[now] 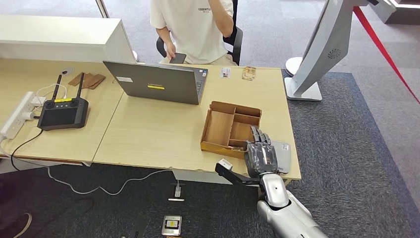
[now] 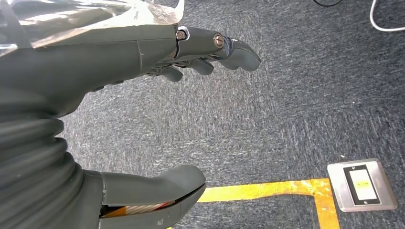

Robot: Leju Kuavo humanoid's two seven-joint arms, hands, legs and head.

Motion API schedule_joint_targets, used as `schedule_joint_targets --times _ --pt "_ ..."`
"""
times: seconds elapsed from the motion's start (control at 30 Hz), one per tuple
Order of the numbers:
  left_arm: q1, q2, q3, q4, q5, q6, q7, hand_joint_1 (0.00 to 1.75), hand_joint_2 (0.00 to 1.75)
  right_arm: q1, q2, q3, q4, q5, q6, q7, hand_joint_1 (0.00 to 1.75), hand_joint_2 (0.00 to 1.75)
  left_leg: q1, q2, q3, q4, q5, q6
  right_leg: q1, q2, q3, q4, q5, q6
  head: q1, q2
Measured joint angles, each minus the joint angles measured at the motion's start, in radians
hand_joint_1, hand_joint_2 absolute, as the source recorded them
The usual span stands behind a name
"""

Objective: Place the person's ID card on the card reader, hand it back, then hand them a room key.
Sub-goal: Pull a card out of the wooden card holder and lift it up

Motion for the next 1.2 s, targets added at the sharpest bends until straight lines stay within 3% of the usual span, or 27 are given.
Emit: schedule_joint_targets --times 0.1,0.3,0.5,0.6,0.9,1.2 --pt "0.000 0.000 0.000 0.000 0.002 0.000 0.000 0.00 1.75 -0.001 0.008 0.000 0.000 0.002 0.011 -0.008 1.52 1.75 0.000 0.000 0.000 0.000 0.000 0.000 0.000 0.000 0.000 0.000 0.000 0.000 0.000 0.000" --pt "0.000 0.000 0.000 0.000 0.002 0.000 0.000 0.00 1.75 -0.003 0.023 0.000 0.000 0.004 0.018 -0.011 1.40 1.75 0.000 0.000 0.000 0.000 0.000 0.000 0.000 0.000 0.000 0.000 0.000 0.000 0.000 0.000" --pt "0.000 -0.001 0.000 0.000 0.003 0.000 0.000 0.00 1.75 -0.003 0.031 0.000 0.000 0.007 0.018 -0.011 1.69 1.75 0.000 0.000 0.000 0.000 0.000 0.000 0.000 0.000 0.000 0.000 0.000 0.000 0.000 0.000" --pt "0.000 -0.001 0.000 0.000 0.002 0.000 0.000 0.00 1.75 -0.004 0.032 0.000 0.000 0.005 0.013 -0.011 1.75 1.75 0.000 0.000 0.000 0.000 0.000 0.000 0.000 0.000 0.000 0.000 0.000 0.000 0.000 0.000" --pt "-0.004 -0.005 -0.007 0.000 -0.003 -0.001 0.000 0.00 1.75 -0.014 0.029 -0.006 -0.018 -0.012 -0.039 -0.017 1.75 1.75 0.000 0.000 0.000 0.000 0.000 0.000 0.000 0.000 0.000 0.000 0.000 0.000 0.000 0.000" --pt "-0.015 -0.008 -0.019 0.000 -0.004 -0.003 0.008 0.00 1.75 -0.061 -0.004 -0.045 -0.132 0.010 -0.052 0.009 1.75 1.75 0.000 0.000 0.000 0.000 0.000 0.000 0.000 0.000 0.000 0.000 0.000 0.000 0.000 0.000"
